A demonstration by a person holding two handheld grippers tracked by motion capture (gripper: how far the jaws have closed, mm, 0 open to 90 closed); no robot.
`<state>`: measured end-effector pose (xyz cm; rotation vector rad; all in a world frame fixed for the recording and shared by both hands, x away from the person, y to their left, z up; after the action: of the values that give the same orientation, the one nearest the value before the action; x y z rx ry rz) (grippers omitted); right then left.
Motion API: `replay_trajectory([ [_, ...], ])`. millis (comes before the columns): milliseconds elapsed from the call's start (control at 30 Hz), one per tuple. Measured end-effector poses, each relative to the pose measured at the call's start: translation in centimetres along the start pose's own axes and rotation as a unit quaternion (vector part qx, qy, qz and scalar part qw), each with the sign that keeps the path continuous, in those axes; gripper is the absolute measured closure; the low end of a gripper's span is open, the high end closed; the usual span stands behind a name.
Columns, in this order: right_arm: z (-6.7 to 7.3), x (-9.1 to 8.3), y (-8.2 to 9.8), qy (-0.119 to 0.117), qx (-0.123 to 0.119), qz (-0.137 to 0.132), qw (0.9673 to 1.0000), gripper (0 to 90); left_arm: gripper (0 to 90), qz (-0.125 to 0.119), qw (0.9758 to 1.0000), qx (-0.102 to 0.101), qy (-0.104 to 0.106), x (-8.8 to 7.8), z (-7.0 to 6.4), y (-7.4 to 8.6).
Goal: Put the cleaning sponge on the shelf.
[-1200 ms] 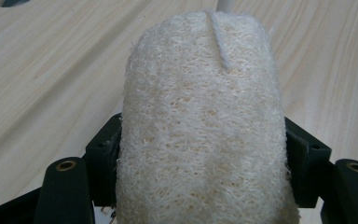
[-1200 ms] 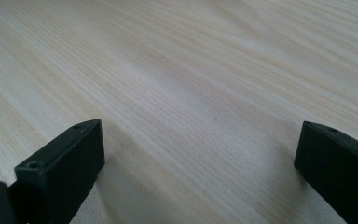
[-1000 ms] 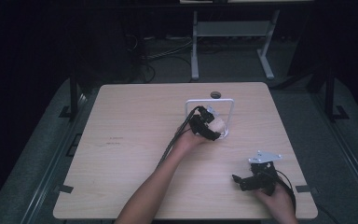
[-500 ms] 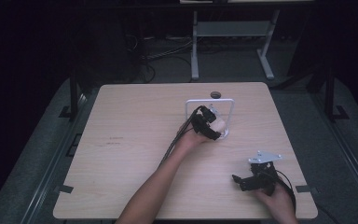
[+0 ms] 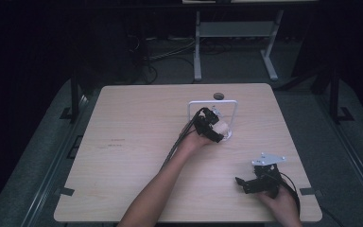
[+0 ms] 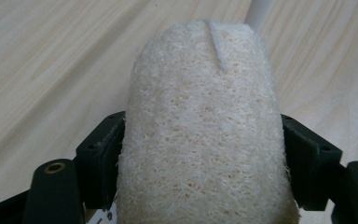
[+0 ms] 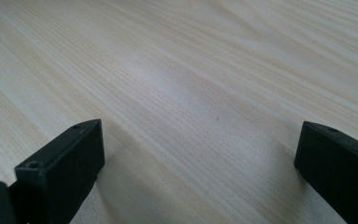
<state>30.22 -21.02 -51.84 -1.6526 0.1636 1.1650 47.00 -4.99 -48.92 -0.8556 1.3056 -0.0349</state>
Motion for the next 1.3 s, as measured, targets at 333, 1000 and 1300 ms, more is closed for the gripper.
replay_trajectory([
  [333,0.0,0.0,0.0,0.0,0.0,0.0,1.0,1.3,22.7,-0.018,0.9998,0.0,-0.013,-1.3,-0.2,-0.5],
  [1000,0.0,0.0,0.0,0.0,-0.001,-0.001,1.0,1.3,23.3,-0.039,0.9989,-0.001,-0.027,-3.5,-0.8,-0.1],
  [1300,0.0,0.0,0.0,-0.001,-0.003,-0.001,1.0,1.3,30.7,-0.049,0.9981,0.005,-0.037,-4.3,-0.9,0.7],
])
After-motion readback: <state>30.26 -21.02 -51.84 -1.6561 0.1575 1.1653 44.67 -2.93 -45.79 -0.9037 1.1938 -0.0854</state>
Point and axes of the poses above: each handheld gripper's, and its own axes: x roughly forward along the jaws, y roughly out of its underside, z roughly to its left, the point moved 5 cm from there along x, roughly forward along the jaws, and after that the axes turned 3 degrees about z, right-handed, at the moved point
